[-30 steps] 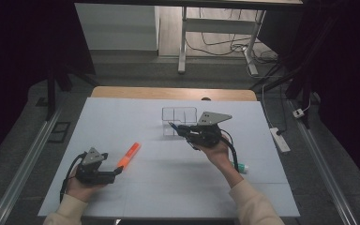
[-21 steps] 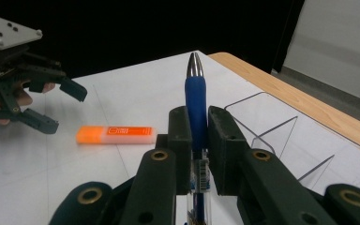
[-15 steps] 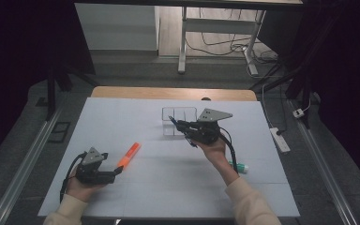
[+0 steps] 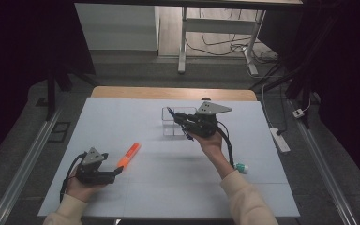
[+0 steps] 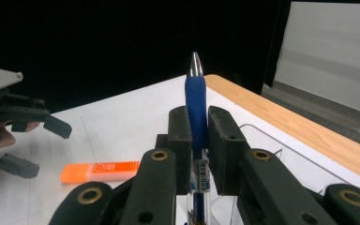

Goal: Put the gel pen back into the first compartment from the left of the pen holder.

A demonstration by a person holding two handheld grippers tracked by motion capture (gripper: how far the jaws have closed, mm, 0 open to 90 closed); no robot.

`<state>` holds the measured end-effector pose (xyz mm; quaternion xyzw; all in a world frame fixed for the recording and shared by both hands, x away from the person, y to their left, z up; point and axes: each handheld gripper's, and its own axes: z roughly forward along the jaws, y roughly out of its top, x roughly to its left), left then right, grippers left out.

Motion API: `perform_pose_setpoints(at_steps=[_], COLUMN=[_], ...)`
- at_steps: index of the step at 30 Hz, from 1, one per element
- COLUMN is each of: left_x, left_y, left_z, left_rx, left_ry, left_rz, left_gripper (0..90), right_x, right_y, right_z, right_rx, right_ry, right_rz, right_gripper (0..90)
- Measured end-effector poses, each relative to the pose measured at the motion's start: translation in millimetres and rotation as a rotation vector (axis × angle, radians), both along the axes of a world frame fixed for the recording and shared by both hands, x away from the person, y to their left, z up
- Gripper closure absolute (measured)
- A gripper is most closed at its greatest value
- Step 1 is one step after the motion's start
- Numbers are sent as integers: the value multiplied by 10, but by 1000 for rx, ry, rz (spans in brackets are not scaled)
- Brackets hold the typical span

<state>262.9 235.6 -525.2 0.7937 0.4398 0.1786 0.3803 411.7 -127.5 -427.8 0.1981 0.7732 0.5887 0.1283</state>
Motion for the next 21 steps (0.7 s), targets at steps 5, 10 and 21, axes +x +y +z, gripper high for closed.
perform_pose_setpoints(at_steps=[5, 10, 21], left_x=[-1, 0, 3], left_y=[-2, 4, 8], left_z=[1, 1, 0], left_rx=[3, 1, -1], left_ry=[0, 1, 1], left_rz=[0, 2, 2], left_gripper=[185, 185, 185], right_x=[39, 86, 194], right_y=[10, 24, 76], right_z=[21, 44, 78], right_rx=[15, 19, 40], right_ry=[-2, -4, 7], right_rz=[-8, -15, -25], right_gripper=[791, 791, 790])
